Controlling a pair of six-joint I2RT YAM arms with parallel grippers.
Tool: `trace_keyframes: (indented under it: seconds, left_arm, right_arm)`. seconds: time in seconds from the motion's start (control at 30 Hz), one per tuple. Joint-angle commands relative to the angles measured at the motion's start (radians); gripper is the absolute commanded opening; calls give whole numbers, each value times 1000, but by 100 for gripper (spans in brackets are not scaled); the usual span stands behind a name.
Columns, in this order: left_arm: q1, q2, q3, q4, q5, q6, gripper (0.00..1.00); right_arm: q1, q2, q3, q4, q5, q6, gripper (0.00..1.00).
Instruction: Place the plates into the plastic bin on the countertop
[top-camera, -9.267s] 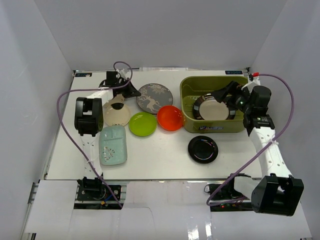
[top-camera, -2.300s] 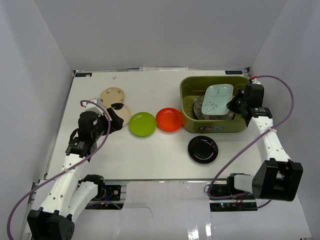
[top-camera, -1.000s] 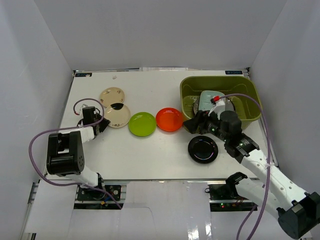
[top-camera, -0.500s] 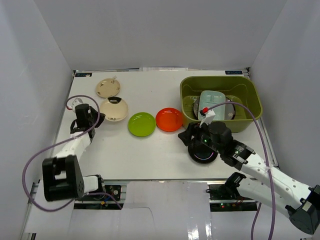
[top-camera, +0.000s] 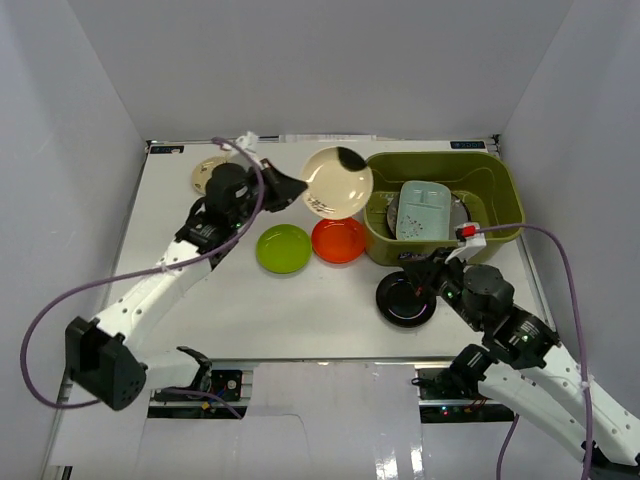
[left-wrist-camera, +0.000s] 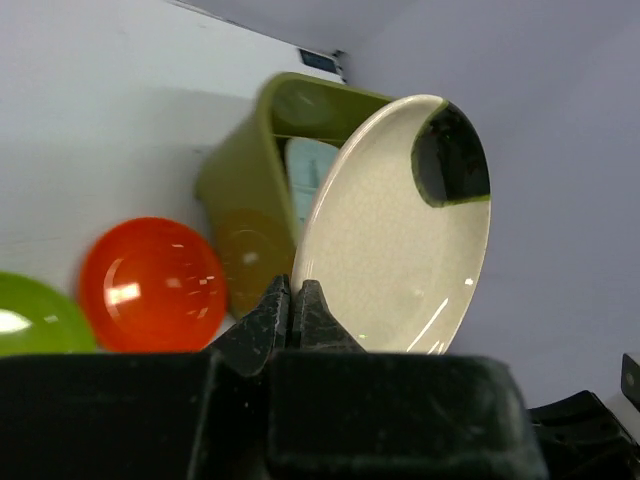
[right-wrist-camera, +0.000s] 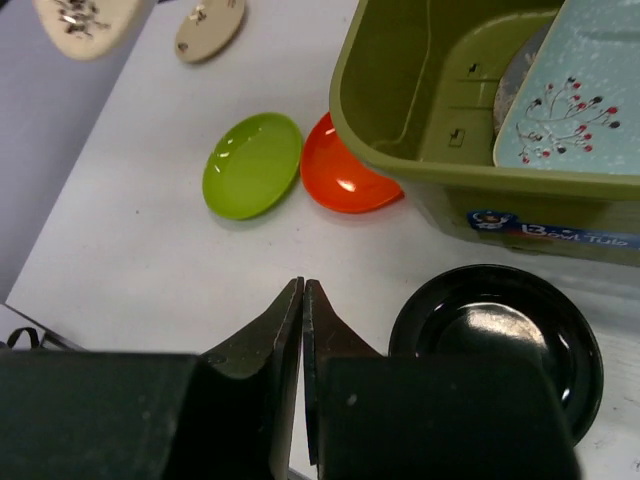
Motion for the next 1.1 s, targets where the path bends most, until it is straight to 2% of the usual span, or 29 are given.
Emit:
trace_keyframes:
  seconds: [0.0, 0.2, 0.37, 0.4, 0.57, 0.67, 0.7, 0.8, 0.83, 0.9, 0.93, 0.97, 1.0, 1.07]
  left_arm:
    - [-180, 131, 168, -30, -71, 43, 0]
    - [-348, 478, 487, -74, -161, 106, 0]
    - [-410, 766, 760, -177, -172, 148, 0]
    - [-416, 806, 856, -196, -181, 154, 0]
    - [-428, 1021, 1122, -303, -167, 163, 0]
    - [-427, 1104, 1202, -320, -178, 172, 22]
    - [-428, 1125, 1210, -320, -180, 174, 33]
    - [-428, 1136, 1222, -311, -174, 178, 51]
    - [-427, 1135, 1222, -305, -166, 181, 61]
    - [-425, 1126, 1222, -285, -152, 192, 69]
    - [-427, 1107, 1224, -277, -145, 200, 76]
    - [-425, 1095, 1224, -274, -138, 207, 78]
    - [-425, 1077, 1222, -266, -140, 230, 80]
    - [-418, 999, 1189, -257, -166, 259, 83]
  right_arm:
    - [4, -48, 76, -102, 88, 8, 8]
    - [6, -145, 97, -235, 119, 39, 8]
    - [6, -214, 137, -320, 185, 50, 8]
    - [4, -220, 145, -329, 188, 51, 8]
    - [6, -208, 156, -361, 151, 48, 8]
    - [4, -183, 133, -378, 119, 62, 8]
    - [6, -185, 120, -383, 116, 83, 9]
    - [6, -203, 53, -395, 128, 136, 25]
    - [6, -209, 30, -403, 137, 186, 37]
    - [6, -214, -44, -407, 146, 234, 48]
    - [6, -213, -68, -412, 151, 286, 59]
    - [4, -206, -88, -414, 154, 313, 63]
    - [6, -191, -129, -414, 156, 343, 74]
    - [6, -159, -148, -415, 168, 421, 76]
